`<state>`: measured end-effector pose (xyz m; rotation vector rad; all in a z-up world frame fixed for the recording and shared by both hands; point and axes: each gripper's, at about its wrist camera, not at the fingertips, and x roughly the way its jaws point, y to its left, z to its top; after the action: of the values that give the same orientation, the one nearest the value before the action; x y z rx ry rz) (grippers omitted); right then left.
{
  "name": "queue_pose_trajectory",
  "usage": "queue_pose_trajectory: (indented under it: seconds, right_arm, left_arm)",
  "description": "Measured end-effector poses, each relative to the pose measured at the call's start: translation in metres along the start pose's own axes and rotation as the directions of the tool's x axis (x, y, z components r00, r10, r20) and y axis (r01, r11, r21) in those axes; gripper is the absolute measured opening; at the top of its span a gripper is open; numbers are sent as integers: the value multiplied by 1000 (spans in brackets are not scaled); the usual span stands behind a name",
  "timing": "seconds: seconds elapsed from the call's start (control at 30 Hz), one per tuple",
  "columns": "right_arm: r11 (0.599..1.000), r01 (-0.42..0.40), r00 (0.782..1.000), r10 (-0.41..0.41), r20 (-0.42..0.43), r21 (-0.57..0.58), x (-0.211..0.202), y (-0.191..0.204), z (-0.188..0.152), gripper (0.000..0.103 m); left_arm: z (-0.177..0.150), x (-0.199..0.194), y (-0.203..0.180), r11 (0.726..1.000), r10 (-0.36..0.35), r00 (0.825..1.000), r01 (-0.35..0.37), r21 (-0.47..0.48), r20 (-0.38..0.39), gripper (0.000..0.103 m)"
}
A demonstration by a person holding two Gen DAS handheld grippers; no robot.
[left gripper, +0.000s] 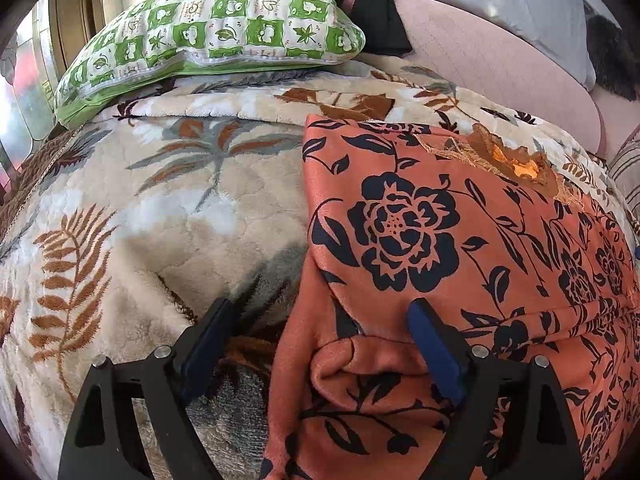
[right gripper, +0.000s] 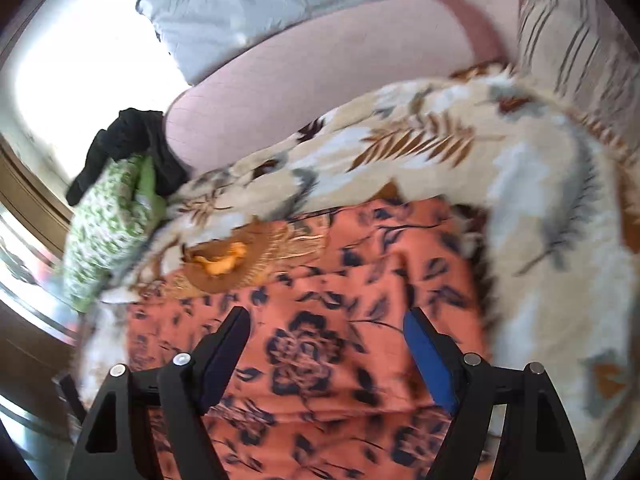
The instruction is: Fold small clothes
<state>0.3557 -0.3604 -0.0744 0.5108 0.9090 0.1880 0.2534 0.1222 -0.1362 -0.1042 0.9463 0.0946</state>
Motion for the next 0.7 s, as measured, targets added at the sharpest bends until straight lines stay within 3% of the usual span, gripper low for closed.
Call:
queue_pose_trajectory:
  seconds: [0.1, 0.17, 0.27, 0.37, 0.4, 0.47, 0.57, 0.7]
  right_arm:
    - [991, 18, 997, -8, -75, 129, 43, -27, 1, 82]
    - [976, -35, 999, 40, -18, 215, 39, -36, -4, 82]
    - [994, -5, 1000, 5, -1, 111, 21, -6, -5, 82]
    - [995, -71, 997, 70, 18, 64, 9, 10, -15, 83]
    - [997, -57, 998, 57, 0, 51, 16, 8, -18, 85]
    - [997, 51, 997, -46, -67, 64, 38, -14, -22, 85]
    - [992, 13, 1000, -13, -2, 126, 15, -13, -24, 85]
    - [1000, -12, 997, 11, 81, 14, -43, 20, -36, 85]
  left_arm:
    - [0, 0, -1, 1000, -5, 1000, 5, 0, -1, 91]
    - [0, 1, -1, 1000, -3, 1000, 3, 2, -4, 91]
    - [0, 2, -2, 1000, 3, 1000, -3, 7, -7, 92]
    - [0, 2, -2, 1000, 4, 1000, -4, 8, -8, 92]
    - [0, 2, -2, 1000, 5, 1000, -4, 8, -8, 92]
    - [0, 2, -2, 1000, 3, 1000, -3, 10, -6, 93]
    - [1, 2, -1, 1000, -3, 1000, 3, 3, -8, 93]
    - [0, 1, -1, 1000, -4, 1000, 4, 4, -3, 93]
